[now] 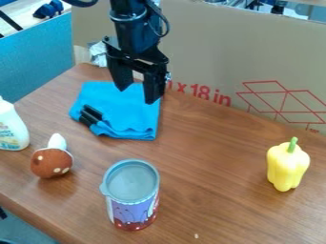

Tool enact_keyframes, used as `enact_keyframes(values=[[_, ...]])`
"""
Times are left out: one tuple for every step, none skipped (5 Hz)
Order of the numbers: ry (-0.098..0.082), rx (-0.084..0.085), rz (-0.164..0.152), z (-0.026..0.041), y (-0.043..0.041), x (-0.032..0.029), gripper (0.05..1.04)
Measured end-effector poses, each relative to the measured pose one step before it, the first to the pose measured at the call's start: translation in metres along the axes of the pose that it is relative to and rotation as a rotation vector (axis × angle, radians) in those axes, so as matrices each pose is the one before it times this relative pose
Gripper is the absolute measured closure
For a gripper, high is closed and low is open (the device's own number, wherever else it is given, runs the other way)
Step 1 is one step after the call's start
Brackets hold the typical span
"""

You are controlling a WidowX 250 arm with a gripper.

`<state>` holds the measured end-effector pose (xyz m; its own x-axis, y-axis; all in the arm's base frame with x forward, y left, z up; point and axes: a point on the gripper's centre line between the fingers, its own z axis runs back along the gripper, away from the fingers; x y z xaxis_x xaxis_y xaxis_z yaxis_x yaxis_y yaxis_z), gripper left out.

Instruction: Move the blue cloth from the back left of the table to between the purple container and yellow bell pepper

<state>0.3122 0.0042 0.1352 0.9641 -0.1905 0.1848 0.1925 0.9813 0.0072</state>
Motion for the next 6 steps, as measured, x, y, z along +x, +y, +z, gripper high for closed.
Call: enact_keyframes(values=[[0.0344,-0.0068,0.0072,-0.00983,0.00154,-0.00336,0.081],[0.0282,0.0009,0.0718,-0.00845,0.03205,0.00885,0.081],[-0.0027,0.0474,0.0258,-0.00951,0.02025,0.00901,0.081],[0.0181,0.0495,0.0118,-0.01295,0.01249,0.00331,0.081],[0.0175,0.0163,0.0345,-0.01237,0.01169,0.00219,0.081],[-0.0197,0.0146,0.0606,-0.00096,0.02046,0.00165,0.081]])
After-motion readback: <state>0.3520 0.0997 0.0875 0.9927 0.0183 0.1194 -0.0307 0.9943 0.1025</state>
